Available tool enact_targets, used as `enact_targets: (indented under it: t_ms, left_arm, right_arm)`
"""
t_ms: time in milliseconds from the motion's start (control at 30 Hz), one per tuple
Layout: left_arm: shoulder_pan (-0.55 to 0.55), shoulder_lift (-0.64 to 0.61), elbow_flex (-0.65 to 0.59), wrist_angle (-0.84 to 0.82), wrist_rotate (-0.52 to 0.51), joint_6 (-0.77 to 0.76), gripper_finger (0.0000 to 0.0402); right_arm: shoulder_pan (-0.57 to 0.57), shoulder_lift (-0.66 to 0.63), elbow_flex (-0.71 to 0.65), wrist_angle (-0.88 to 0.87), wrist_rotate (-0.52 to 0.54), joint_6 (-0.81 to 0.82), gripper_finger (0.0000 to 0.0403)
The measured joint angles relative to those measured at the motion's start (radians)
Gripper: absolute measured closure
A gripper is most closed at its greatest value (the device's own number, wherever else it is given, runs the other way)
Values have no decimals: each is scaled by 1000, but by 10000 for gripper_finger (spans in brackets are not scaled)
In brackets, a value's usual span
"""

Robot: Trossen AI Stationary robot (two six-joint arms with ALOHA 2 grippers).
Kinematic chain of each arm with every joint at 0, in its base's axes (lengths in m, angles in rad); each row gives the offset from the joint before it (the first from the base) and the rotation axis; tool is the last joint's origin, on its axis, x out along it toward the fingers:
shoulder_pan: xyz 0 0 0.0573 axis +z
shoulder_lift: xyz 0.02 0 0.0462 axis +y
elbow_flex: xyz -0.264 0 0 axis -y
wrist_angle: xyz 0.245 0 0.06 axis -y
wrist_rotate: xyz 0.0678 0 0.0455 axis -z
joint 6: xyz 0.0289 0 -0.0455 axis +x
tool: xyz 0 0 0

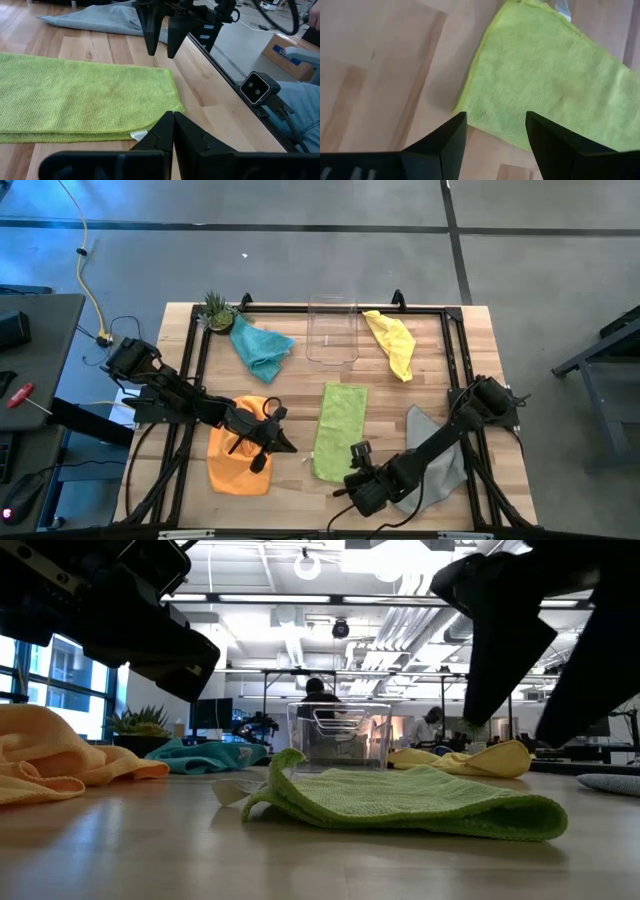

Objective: Fold microfiber towels
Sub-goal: Fold the green microfiber cloth

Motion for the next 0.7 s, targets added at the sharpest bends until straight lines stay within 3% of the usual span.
enact_targets:
  t_ms: [233,700]
  left_arm:
    - [0,0,0,0,-3,19,401]
    - [0,0,0,-1,-3,42,401]
  right_arm:
    - [1,20,0,58,-49,13,206]
    - [7,85,0,80,-43,-35,207]
